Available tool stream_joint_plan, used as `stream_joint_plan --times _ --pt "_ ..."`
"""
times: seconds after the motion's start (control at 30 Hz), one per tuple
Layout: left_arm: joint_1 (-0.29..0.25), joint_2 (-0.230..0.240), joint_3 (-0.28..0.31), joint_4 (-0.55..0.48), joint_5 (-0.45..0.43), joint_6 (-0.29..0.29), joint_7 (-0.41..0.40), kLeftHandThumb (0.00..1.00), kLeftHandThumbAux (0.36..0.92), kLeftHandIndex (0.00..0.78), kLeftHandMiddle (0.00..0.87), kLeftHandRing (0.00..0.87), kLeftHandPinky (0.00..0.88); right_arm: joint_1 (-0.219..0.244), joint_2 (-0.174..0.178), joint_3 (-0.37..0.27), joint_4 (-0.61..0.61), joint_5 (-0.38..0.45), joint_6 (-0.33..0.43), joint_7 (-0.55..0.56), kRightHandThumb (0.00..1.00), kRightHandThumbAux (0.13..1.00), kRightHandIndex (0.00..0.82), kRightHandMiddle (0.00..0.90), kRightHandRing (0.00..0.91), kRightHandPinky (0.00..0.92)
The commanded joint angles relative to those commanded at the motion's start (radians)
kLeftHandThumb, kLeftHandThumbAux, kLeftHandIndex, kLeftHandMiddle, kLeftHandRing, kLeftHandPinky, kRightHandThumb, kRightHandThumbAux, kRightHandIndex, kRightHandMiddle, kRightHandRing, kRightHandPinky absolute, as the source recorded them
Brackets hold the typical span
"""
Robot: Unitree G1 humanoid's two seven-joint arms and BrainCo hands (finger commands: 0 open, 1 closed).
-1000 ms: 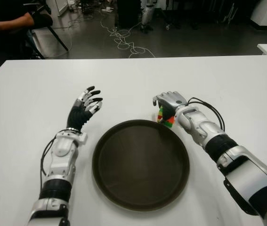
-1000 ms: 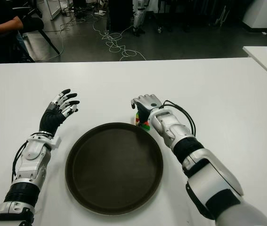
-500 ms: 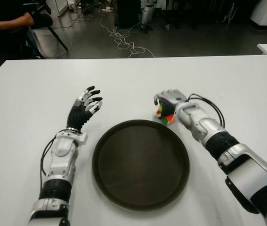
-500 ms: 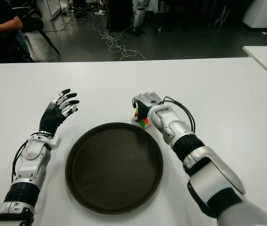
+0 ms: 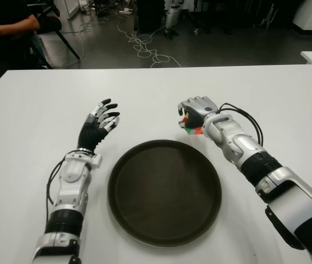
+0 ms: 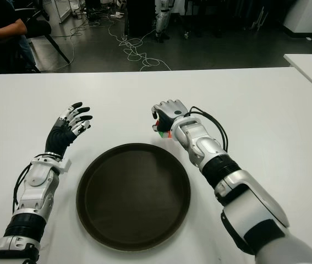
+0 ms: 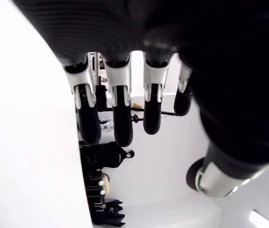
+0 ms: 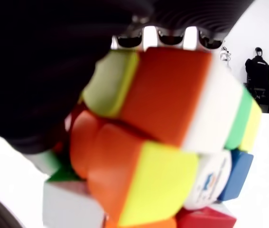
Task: Pick up the Rubik's Cube and put it in the plate
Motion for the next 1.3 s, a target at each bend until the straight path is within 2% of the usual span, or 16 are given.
stream_joint_plan --times 0.37,0.73,0.87,1.13,1.3 --pt "0.003 -0.001 -0.001 -0.009 -0.003 0.000 -0.001 0.156 0.705 0.135 0.206 0.238 0.290 0.005 -0.002 -0.010 -0.014 0.011 0.003 0.014 0.842 0.685 0.417 0.481 0.648 0.638" --pt "0.003 -0.005 -0.002 -0.012 -0.005 0.004 -0.001 0.163 0.689 0.145 0.221 0.252 0.292 0.013 -0.007 -0.017 -0.033 0.009 0.011 0.007 0.843 0.685 0.417 0.480 0.649 0.658" --pt "0.004 -0.007 -0.003 -0.018 -0.005 0.008 0.001 0.166 0.692 0.145 0.215 0.247 0.290 0.022 -0.011 -0.041 -0.048 0.022 -0.010 -0.046 0.843 0.685 0.417 0.482 0.667 0.695" --pt "0.004 -0.004 -0.008 -0.018 0.003 0.006 0.001 0.157 0.693 0.140 0.211 0.243 0.286 0.055 -0.012 -0.099 -0.062 0.051 -0.108 -0.252 0.844 0.685 0.421 0.485 0.694 0.725" --pt "0.001 -0.002 -0.007 -0.015 -0.004 0.016 -0.005 0.160 0.696 0.133 0.205 0.236 0.274 0.154 -0.037 -0.146 -0.256 0.085 -0.219 -0.339 0.844 0.684 0.427 0.484 0.677 0.681"
